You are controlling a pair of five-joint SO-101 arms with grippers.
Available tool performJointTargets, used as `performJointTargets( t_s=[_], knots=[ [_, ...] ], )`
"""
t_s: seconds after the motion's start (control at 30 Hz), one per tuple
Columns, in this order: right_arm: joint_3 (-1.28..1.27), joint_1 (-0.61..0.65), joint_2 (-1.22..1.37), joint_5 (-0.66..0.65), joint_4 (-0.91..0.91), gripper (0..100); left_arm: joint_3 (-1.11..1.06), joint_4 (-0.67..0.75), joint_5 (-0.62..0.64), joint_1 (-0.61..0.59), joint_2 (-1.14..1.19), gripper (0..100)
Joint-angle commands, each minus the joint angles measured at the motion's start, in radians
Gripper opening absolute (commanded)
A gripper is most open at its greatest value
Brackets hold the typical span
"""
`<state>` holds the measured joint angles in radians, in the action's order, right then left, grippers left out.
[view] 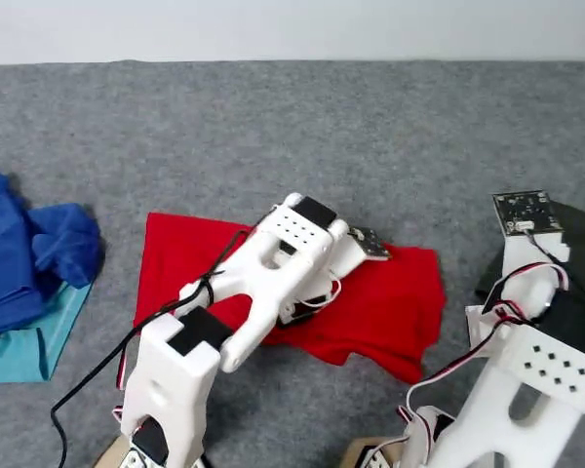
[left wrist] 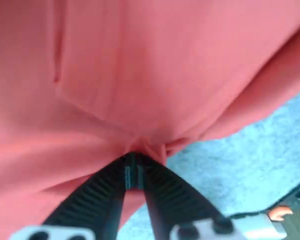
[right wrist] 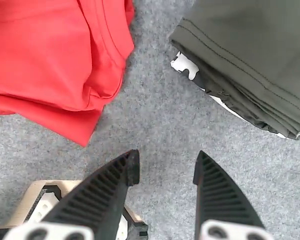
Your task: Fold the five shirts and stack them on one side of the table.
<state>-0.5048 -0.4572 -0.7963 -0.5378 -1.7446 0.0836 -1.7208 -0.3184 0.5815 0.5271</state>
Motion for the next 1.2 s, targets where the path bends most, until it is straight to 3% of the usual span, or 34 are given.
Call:
performJointTargets(
  t_s=[0.0, 0.4, 0.67, 0.87, 1.17],
  knots=[
    [0.006, -0.012, -0.015, -0.009, 0.008, 18.7, 0.025, -0.025, -0.011, 0.044, -0.008, 1],
    [0.006, -0.012, -0.015, -0.009, 0.022, 18.7, -0.077, 0.017, 0.018, 0.052, -0.081, 1],
    [0.006, -0.010, -0.015, -0.006, 0.082, 18.7, -0.101, 0.055, 0.089, -0.041, -0.313, 1],
    [0.006, 0.008, -0.015, -0.003, 0.102, 18.7, -0.156, 0.055, 0.083, -0.112, -0.347, 1],
    [0.006, 0.065, -0.015, -0.002, 0.107, 18.7, -0.427, 0.278, 0.023, -0.242, -0.256, 1]
  ],
)
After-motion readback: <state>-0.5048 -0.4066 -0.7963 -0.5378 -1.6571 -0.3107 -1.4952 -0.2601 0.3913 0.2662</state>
